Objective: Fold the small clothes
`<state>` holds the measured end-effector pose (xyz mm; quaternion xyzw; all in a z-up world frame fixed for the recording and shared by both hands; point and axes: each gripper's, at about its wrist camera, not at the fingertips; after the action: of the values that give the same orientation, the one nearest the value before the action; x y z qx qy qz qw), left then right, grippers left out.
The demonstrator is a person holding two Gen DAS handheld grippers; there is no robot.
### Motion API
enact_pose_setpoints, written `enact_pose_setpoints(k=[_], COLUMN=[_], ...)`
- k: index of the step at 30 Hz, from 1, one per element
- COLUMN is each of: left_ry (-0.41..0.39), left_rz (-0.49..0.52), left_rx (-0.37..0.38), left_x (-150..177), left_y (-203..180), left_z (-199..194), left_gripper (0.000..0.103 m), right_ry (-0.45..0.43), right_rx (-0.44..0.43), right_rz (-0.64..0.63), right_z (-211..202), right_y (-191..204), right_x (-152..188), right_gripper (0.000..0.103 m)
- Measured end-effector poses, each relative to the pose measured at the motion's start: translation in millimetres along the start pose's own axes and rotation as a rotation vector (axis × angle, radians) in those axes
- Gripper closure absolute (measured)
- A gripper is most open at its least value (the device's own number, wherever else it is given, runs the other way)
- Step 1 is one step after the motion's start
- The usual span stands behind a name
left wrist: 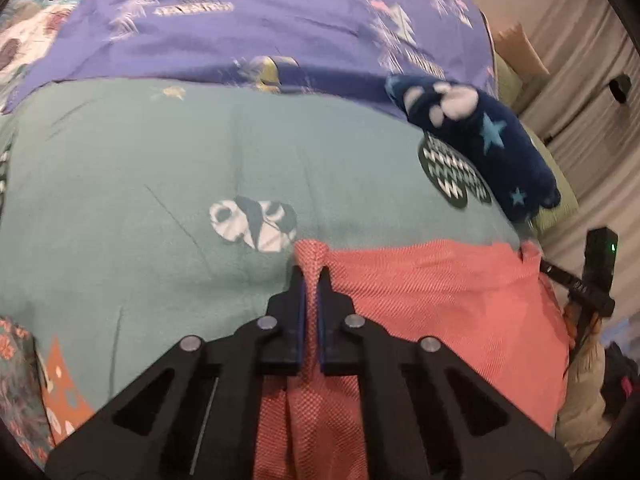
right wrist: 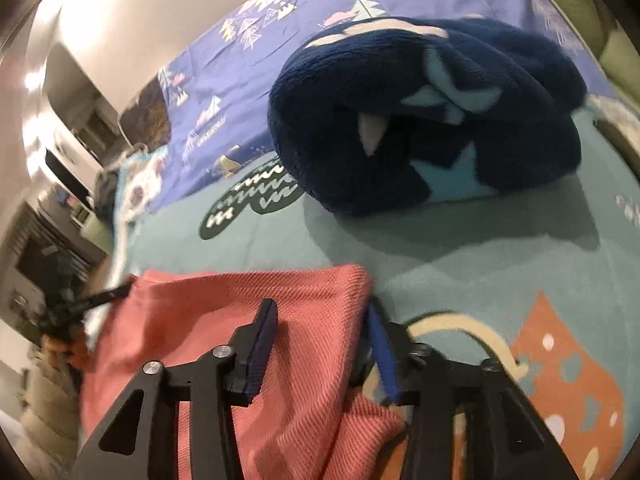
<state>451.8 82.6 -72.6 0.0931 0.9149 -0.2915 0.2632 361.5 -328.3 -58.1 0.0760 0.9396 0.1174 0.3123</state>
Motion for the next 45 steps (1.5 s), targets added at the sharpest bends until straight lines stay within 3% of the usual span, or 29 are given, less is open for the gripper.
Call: enact_pose_setpoints(k=[4,6,9,11,14,16,19,23,26,28,29,30,31,32,35,41,43,45], left_ry=[-0.129,-0.095,-0.087,-0.095,-0.164,-0.175,-0.134,-0.068,-0.019,-0.050,-0.057,-0.072,-0.065,-0.075,-0.137,-0.085,-0.105,-0.136], left_rz=[-0.009,-0.035,-0.032,-0.049,-0.052,-0.028,-0.017,-0.019,-0.058,-0.032,-0.037,-0.060,-0.090,-0.119,-0.077,-0.089,-0.117,-0.137], left_rx=[-0.030,-0.036,-0.113,-0.100,-0.068,0.009,0.100,0.096,0.094,0.088,0.090,0.094,0.102,0.106,0.116,0.098,0.109,0.098], left_x=[-1,0,5,10,35,69,120,175,192,192,190,188,186,186,194,227,231,233], left_y=[6,15,13,11,-1,-13,-27,-38,-36,-39,-40,-40,-39,-38,-50,-35,-29,-28], left_z=[-27,-20,-22,-40,-86,-116,-136,-133,-120,-118,-117,-117,-116,-120,-145,-140,-144,-156], left_gripper=[0.099,0.096,0.094,0.070,0.048,0.044,0.044,0.044,0.044,0.044,0.062,0.086,0.095,0.095,0.095,0.094,0.092,0.082], right_ry=[-0.113,-0.094,-0.022,-0.030,-0.075,-0.067,-0.036,0.018,0.044,0.057,0.057,0.050,0.038,0.010,-0.052,0.043,0.059,0.057], right_rx=[0.025,0.079,0.129,0.083,0.047,0.007,-0.027,-0.024,-0.006,0.005,0.011,0.020,0.015,-0.010,-0.057,-0.003,0.014,0.012], right_rz=[0.042,0.041,0.098,0.117,0.065,0.021,-0.022,-0.022,-0.003,0.014,0.020,0.030,0.055,0.076,0.086,0.125,0.138,0.159], right_z=[-35,-32,-21,-41,-88,-119,-147,-155,-145,-136,-134,-135,-139,-148,-179,-171,-169,-174], right_y=[-6,-8,-15,-16,-15,-13,-7,3,10,14,15,18,19,18,13,-15,-19,-22], right_x=[-6,-8,1,11,37,70,122,168,177,177,177,180,181,182,188,217,223,226], right_gripper=[0.100,0.097,0.091,0.091,0.086,0.085,0.084,0.079,0.076,0.076,0.080,0.102,0.101,0.101,0.101,0.098,0.097,0.095])
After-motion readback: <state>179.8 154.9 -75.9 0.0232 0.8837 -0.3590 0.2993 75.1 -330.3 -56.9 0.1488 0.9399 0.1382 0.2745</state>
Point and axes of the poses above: each gripper's, at about its wrist camera, not at the fingertips, and z roughly the way its jaws point, y to its left, x to its underside, and after that the axes turned 11 degrees about x, right-handed
